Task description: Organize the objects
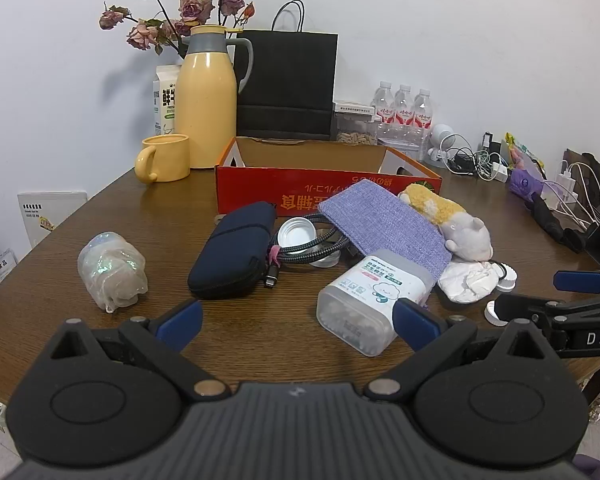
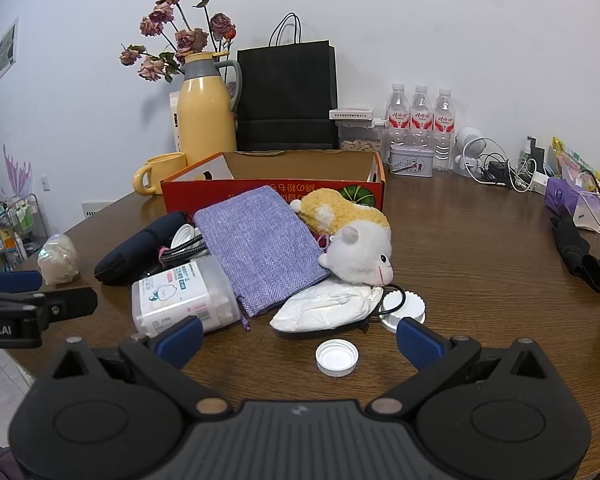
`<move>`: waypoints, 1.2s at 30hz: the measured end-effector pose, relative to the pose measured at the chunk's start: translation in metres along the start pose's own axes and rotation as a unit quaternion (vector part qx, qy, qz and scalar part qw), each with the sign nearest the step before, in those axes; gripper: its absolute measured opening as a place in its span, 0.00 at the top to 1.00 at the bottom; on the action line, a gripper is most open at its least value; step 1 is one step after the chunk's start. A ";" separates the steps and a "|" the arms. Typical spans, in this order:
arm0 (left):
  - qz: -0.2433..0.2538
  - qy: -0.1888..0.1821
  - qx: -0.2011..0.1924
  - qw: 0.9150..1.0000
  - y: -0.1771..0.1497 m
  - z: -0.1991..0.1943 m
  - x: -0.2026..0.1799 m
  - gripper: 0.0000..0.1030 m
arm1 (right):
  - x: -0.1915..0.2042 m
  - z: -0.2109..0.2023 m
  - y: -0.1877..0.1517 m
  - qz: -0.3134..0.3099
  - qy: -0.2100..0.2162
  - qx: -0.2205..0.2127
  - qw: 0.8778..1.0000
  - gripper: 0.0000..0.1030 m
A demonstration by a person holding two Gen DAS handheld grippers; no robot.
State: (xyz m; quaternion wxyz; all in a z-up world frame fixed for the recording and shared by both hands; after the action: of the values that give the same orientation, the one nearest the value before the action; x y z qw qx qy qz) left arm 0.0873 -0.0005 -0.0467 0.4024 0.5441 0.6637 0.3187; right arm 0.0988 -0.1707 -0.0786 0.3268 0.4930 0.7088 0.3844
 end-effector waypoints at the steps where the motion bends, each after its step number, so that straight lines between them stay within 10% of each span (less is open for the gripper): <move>1: 0.000 0.000 0.000 1.000 0.000 0.000 0.000 0.00 | 0.000 0.000 0.000 0.000 0.000 0.000 1.000 0.00; 36: 0.000 -0.002 0.000 1.000 -0.001 0.000 0.000 0.00 | 0.000 0.001 -0.002 0.000 0.000 0.002 1.000 0.00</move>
State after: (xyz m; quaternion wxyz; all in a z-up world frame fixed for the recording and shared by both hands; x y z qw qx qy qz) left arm 0.0871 -0.0002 -0.0474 0.4035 0.5447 0.6631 0.3176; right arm 0.0986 -0.1709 -0.0809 0.3256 0.4937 0.7097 0.3829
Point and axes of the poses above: each gripper's, at about its wrist camera, not at the fingertips, and z roughly the way its jaws point, x to its left, y to its top, the point moved 10 cm from there along z, roughly the way its jaws point, and after that the axes turned 9 degrees about -z, right-handed, at the moved point
